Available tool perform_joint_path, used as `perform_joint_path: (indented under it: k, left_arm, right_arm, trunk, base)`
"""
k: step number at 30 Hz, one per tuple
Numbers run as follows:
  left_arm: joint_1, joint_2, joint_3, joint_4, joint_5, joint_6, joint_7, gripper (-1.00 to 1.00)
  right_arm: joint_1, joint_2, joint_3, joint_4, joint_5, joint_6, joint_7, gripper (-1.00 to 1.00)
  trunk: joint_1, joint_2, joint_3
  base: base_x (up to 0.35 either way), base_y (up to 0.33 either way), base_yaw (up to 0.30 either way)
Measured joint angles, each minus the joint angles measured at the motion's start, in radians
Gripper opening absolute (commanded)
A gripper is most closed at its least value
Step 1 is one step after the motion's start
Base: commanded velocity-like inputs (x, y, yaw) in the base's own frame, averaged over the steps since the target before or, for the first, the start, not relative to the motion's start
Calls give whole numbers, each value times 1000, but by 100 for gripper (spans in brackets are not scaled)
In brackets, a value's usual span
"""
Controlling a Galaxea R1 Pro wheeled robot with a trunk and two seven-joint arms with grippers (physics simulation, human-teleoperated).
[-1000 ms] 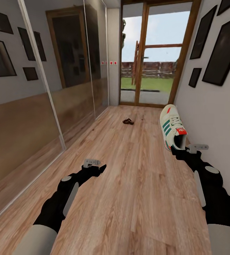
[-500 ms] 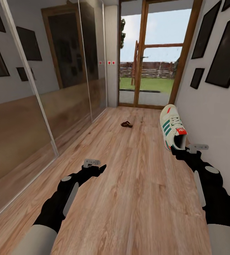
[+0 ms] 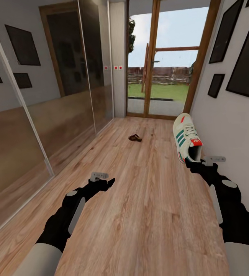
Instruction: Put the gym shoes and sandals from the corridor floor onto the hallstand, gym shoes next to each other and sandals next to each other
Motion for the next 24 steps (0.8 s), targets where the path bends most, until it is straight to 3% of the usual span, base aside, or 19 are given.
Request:
perform_joint_path:
  k: [13,24]
  left_arm:
    - [0,0,0,0,0,0,0,100]
    - [0,0,0,0,0,0,0,100]
  right_arm:
    - [0,0,0,0,0,0,0,-100]
    - [0,0,0,0,0,-1,0,-100]
  trunk:
    - [0,0,3]
    - [0,0,4]
  base:
    - [344,-136,-99]
    - [344,-135,-10]
